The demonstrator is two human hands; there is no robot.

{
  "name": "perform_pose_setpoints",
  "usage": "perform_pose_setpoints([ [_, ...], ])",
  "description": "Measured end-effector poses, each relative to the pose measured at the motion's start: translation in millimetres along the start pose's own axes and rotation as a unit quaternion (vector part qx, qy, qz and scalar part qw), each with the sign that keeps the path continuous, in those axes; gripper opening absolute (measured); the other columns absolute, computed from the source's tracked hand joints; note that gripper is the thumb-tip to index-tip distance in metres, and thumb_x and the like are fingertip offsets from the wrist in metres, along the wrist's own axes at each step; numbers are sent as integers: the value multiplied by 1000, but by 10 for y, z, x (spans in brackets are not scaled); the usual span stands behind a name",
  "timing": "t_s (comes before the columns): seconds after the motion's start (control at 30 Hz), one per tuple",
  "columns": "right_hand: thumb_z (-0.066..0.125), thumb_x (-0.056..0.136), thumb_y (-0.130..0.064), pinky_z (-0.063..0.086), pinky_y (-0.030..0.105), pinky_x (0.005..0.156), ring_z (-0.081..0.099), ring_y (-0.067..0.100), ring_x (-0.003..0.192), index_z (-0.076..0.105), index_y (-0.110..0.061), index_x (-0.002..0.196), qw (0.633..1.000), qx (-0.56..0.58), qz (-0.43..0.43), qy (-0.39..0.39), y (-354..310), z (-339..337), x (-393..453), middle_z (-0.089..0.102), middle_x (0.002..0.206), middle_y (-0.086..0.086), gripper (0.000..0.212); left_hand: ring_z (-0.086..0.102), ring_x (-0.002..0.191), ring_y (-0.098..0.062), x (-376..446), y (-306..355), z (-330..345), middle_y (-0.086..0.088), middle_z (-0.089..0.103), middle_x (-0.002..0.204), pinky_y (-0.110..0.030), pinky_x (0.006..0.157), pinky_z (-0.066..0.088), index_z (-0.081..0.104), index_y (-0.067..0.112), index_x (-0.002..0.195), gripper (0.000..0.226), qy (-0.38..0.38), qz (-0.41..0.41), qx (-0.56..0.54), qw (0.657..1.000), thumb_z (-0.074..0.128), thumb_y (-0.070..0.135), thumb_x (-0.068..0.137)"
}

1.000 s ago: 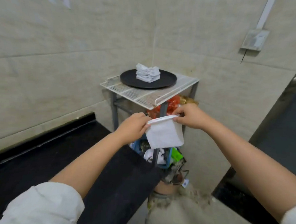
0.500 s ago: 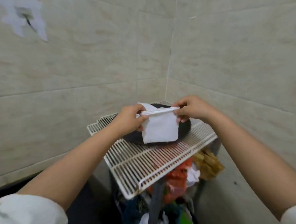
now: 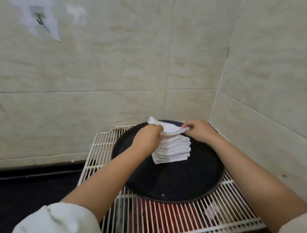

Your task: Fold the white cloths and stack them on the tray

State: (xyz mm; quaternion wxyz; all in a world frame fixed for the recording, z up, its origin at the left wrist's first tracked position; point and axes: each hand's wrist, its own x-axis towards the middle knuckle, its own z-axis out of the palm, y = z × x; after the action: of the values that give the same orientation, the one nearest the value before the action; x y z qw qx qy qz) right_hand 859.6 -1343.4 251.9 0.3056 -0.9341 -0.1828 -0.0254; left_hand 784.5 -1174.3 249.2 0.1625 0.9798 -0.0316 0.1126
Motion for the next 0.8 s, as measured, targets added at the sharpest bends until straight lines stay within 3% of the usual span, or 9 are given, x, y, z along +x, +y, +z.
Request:
perform_pose_setpoints([
  [0.13, 55, 79, 2, 44, 28, 77, 58, 17, 85, 69, -7, 90, 997, 40, -34, -48, 191, 65, -52, 67, 91, 6, 20, 57, 104, -26, -85, -8, 86, -8, 62, 112, -37, 85, 48, 56, 13, 121, 30, 16, -7, 14, 1000, 49, 23, 94],
  [0.33, 53, 79, 0, 40, 14, 63, 56, 14, 78, 68, -7, 88, 995, 2, -64, -78, 236, 64, -95, 65, 85, 1, 19, 59, 99, -23, -153, -11, 99, -6, 63, 112, -35, 83, 48, 55, 14, 122, 32, 12, 15, 41, 999, 47, 30, 94],
  [0.4, 51, 79, -2, 42, 23, 66, 57, 17, 79, 69, -6, 87, 993, -34, -74, -87, 222, 63, -115, 69, 88, 6, 20, 58, 103, -23, -187, -20, 103, -5, 59, 123, -33, 85, 47, 49, 17, 129, 37, 4, 12, 33, 999, 46, 30, 95],
  [0.5, 50, 82, -3, 44, 33, 85, 58, 24, 101, 67, -8, 103, 994, -68, -83, -27, 78, 14, -199, 67, 109, 5, 28, 53, 115, -22, -279, -31, -7, -2, 50, 136, -33, 90, 44, 40, 19, 138, 43, 55, 9, 23, 998, 43, 30, 96],
  [0.63, 46, 88, -7, 39, 29, 95, 51, 24, 118, 58, -9, 121, 988, -104, -112, 8, -473, 85, -411, 58, 128, 7, 34, 52, 115, -32, -553, -230, -382, -11, 54, 129, -38, 92, 44, 50, 10, 128, 41, 119, -23, 55, 991, 40, 30, 93],
  [0.8, 45, 89, -8, 37, 32, 100, 48, 28, 123, 54, -8, 124, 969, -106, -221, -10, -1763, 607, -709, 54, 133, 13, 37, 45, 120, -33, -1422, -1065, -996, -13, 49, 131, -40, 95, 41, 47, 7, 127, 38, 91, -133, 180, 970, 41, 28, 95],
])
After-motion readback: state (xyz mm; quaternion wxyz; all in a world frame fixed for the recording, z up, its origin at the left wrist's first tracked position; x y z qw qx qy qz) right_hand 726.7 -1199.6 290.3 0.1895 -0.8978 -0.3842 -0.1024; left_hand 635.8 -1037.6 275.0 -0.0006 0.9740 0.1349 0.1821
